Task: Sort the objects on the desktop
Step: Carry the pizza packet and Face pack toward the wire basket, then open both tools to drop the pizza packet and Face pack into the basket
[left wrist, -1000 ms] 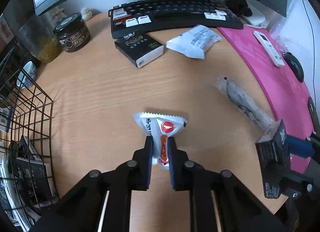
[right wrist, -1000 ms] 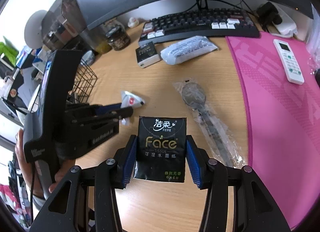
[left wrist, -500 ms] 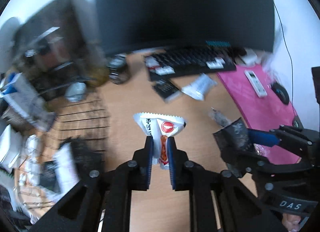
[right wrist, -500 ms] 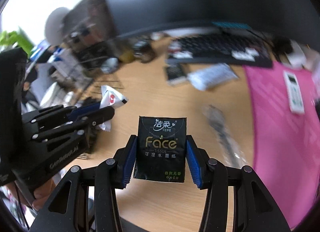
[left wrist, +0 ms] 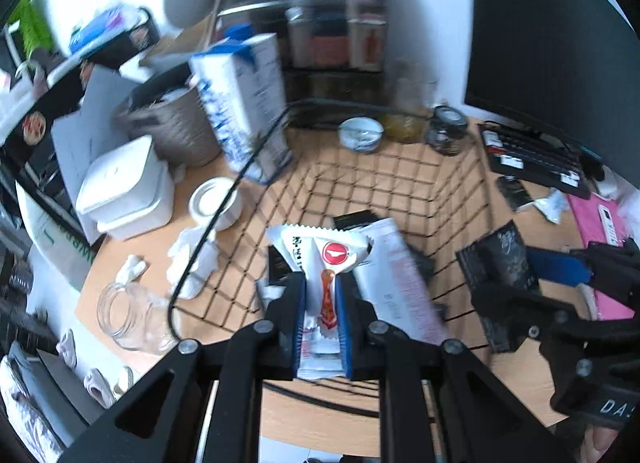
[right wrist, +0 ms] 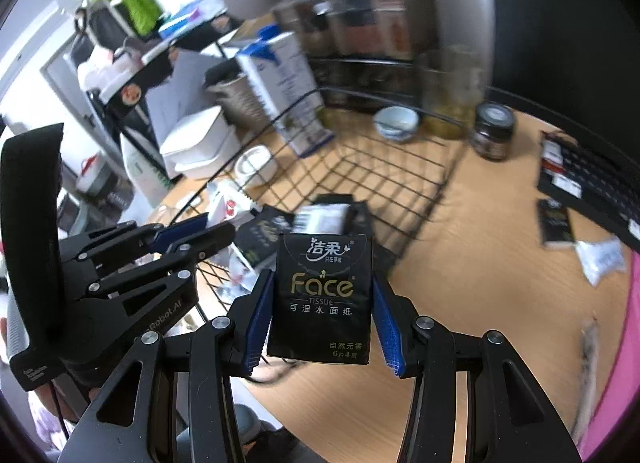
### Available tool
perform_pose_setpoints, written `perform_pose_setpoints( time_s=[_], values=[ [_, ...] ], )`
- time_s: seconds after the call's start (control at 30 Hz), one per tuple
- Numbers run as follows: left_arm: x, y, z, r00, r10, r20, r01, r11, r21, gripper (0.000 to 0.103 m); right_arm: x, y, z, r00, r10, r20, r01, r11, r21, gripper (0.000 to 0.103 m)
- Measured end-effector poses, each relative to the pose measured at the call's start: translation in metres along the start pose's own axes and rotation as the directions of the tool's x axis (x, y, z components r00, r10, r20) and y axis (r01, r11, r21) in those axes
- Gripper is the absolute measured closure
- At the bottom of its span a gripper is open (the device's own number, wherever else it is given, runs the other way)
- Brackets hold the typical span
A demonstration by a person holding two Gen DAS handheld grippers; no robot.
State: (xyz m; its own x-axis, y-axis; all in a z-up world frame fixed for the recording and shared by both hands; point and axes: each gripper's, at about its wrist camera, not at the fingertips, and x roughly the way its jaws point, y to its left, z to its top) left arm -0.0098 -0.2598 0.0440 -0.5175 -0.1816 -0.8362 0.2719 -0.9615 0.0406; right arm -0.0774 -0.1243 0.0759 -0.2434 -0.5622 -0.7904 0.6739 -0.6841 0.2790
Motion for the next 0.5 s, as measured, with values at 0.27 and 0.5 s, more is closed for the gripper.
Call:
perform_pose_setpoints(
  time_s=[0.27, 0.5],
  values=[
    [0.016, 0.020, -0.004, 1.000, -0.011, 0.013, 0.012, 0.999, -0.035, 0.067, 0.034, 0.001, 0.011, 0.999, -0.027, -0.019, 0.028, 1.000, 0.011, 0.051],
    [0.007, 0.007, -0.001, 0.999, -0.016, 0.033, 0.017, 1.000, -0.011, 0.043, 0.020, -0.013, 0.008, 1.000, -0.023, 0.007, 0.023, 0.999, 0.043, 0.049]
  ],
)
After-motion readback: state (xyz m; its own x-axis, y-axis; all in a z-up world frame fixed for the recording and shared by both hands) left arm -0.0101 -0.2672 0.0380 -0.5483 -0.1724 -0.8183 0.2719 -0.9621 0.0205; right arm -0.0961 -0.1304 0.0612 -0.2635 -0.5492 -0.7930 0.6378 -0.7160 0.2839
